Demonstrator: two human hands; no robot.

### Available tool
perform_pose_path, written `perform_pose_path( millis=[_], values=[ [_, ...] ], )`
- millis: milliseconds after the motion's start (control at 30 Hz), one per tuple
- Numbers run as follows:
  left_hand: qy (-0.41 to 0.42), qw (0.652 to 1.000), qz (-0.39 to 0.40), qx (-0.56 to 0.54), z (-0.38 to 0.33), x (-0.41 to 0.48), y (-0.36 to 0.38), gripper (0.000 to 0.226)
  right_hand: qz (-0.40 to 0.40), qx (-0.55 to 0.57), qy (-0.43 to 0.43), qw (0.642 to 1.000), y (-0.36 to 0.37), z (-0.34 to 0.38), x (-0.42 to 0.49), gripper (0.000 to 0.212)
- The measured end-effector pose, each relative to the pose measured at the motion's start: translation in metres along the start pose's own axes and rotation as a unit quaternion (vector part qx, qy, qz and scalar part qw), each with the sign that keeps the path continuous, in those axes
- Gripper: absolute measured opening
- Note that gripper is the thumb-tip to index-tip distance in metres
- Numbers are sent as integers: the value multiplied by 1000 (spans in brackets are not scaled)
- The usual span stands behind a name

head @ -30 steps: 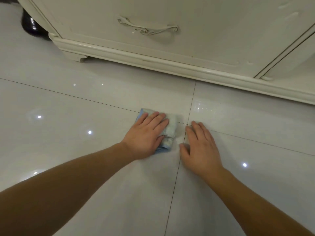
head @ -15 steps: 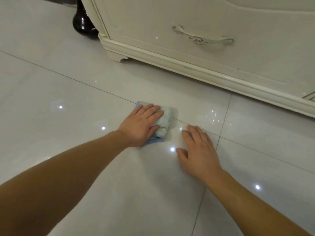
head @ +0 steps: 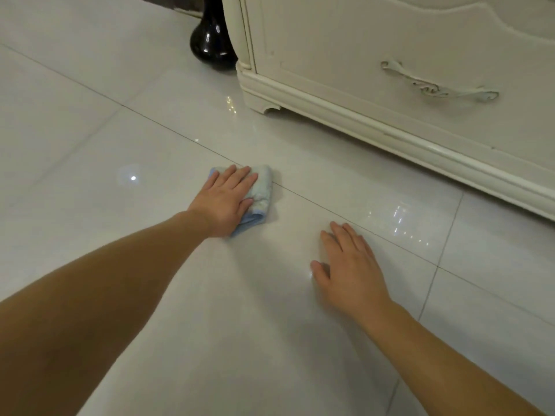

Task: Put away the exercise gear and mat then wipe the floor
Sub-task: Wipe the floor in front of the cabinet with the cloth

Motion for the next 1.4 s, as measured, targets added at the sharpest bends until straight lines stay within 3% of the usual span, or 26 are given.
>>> perform_pose_path(
  millis=[133, 567, 1400],
  values=[
    [-37, 999, 0, -17, 7, -3, 0, 59, 0, -4, -19, 1000, 3, 11, 3, 62],
    [-170, 984, -5, -46, 50, -66, 8, 60, 37, 6, -79, 996, 9, 48, 13, 59],
    [-205, 977, -1, -58, 67, -208, 30, 74, 84, -8, -160, 984, 30, 119, -5, 60]
  ],
)
Point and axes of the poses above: each hand's wrist, its own x-axis towards the middle knuckle, its own y-axis out of the palm, z = x × y, the point moved 2 cm from there along x, towards the middle knuckle, and after that the axes turned 1 degree about x, right-handed, at the moved point
